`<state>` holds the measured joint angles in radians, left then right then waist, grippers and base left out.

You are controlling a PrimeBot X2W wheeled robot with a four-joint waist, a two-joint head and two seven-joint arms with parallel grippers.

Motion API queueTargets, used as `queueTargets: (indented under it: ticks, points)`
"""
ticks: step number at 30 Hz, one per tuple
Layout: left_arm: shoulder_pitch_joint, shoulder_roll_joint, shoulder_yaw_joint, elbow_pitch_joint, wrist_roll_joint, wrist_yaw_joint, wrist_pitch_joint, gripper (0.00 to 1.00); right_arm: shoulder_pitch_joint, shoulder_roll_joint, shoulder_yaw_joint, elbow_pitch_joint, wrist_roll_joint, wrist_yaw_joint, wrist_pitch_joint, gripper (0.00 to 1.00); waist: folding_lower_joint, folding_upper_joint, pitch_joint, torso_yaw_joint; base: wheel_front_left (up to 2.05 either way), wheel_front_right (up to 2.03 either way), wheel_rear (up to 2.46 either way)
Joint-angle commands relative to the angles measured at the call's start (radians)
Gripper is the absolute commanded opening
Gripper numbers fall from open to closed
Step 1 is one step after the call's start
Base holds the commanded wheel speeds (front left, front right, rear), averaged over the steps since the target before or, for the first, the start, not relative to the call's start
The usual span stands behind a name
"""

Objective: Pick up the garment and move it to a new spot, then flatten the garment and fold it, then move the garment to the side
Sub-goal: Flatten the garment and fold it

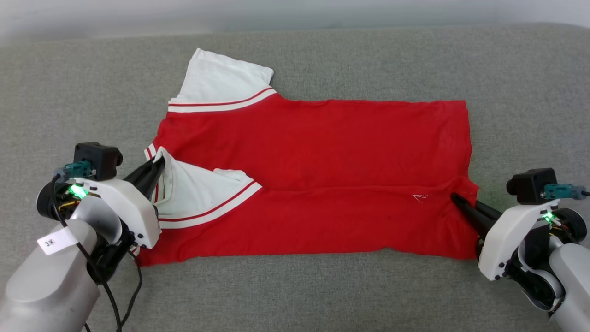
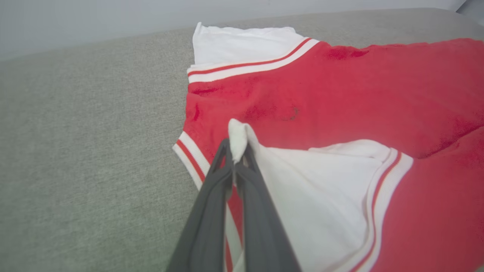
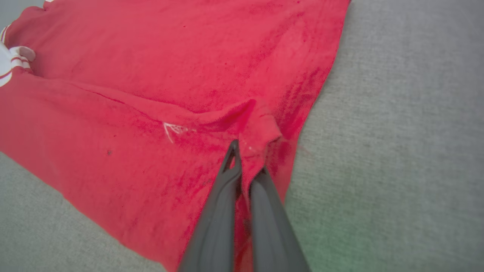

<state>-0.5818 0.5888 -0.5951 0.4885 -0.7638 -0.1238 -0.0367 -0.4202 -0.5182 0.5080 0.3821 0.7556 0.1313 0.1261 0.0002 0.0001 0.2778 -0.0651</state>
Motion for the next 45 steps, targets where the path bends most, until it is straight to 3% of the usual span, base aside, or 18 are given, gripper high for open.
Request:
queueTargets:
  ticks: [1,11,12,13,14,18,22,30,37,45]
  points:
    - [-0.014,-0.006,-0.010,0.024,-0.005,-0.005,-0.009,0.00,-0.019,0.008,0.007,0.014,-0.003,-0.001,-0.003,0.00,-0.0002,-0.0001,0.012,-0.002,0.00,0.00,0.00]
    - [-0.048,-0.024,-0.111,0.125,-0.070,-0.005,-0.045,0.00,-0.036,0.019,0.040,0.067,0.019,-0.001,-0.024,0.00,-0.0002,-0.0001,0.023,0.001,0.00,0.00,0.00]
    - [-0.053,-0.024,-0.123,0.131,-0.080,-0.005,-0.043,0.00,-0.034,0.019,0.036,0.072,0.022,-0.001,-0.027,0.40,-0.0002,-0.0001,0.018,0.003,0.00,0.00,0.00]
    - [-0.062,-0.019,-0.129,0.137,-0.087,-0.005,-0.047,0.45,-0.033,0.017,0.031,0.072,0.021,-0.001,-0.035,1.00,-0.0002,-0.0001,0.011,0.007,0.00,0.00,0.00]
    - [-0.071,-0.013,-0.135,0.140,-0.091,-0.005,-0.054,1.00,-0.030,0.017,0.028,0.070,0.023,-0.001,-0.039,1.00,-0.0002,-0.0001,0.003,0.010,0.00,0.00,0.00]
    - [-0.085,0.008,-0.170,0.141,-0.106,-0.005,-0.056,1.00,-0.001,0.002,0.019,0.047,0.031,-0.001,-0.056,1.00,-0.0002,-0.0001,-0.035,0.025,0.00,0.00,0.00]
    - [-0.111,0.082,-0.240,0.077,-0.147,-0.005,0.068,1.00,0.046,-0.030,-0.005,-0.007,0.019,-0.001,-0.059,1.00,-0.0002,-0.0001,-0.091,0.048,0.00,0.00,0.00]
    - [-0.157,0.187,-0.326,-0.076,-0.283,-0.006,0.408,1.00,0.086,-0.021,-0.057,-0.052,-0.012,-0.001,-0.038,1.00,-0.0002,-0.0001,-0.120,0.064,0.00,0.00,0.00]
    - [-0.169,0.205,-0.372,-0.110,-0.345,0.002,0.615,1.00,0.092,0.005,-0.079,-0.077,-0.039,-0.001,-0.010,1.00,-0.0002,-0.0001,-0.113,0.054,0.00,0.00,0.00]
    - [-0.131,0.182,-0.424,-0.051,-0.328,0.007,0.666,1.00,0.073,0.027,-0.093,-0.090,-0.062,-0.001,0.011,1.00,-0.0002,-0.0001,-0.075,0.013,0.00,0.00,0.00]
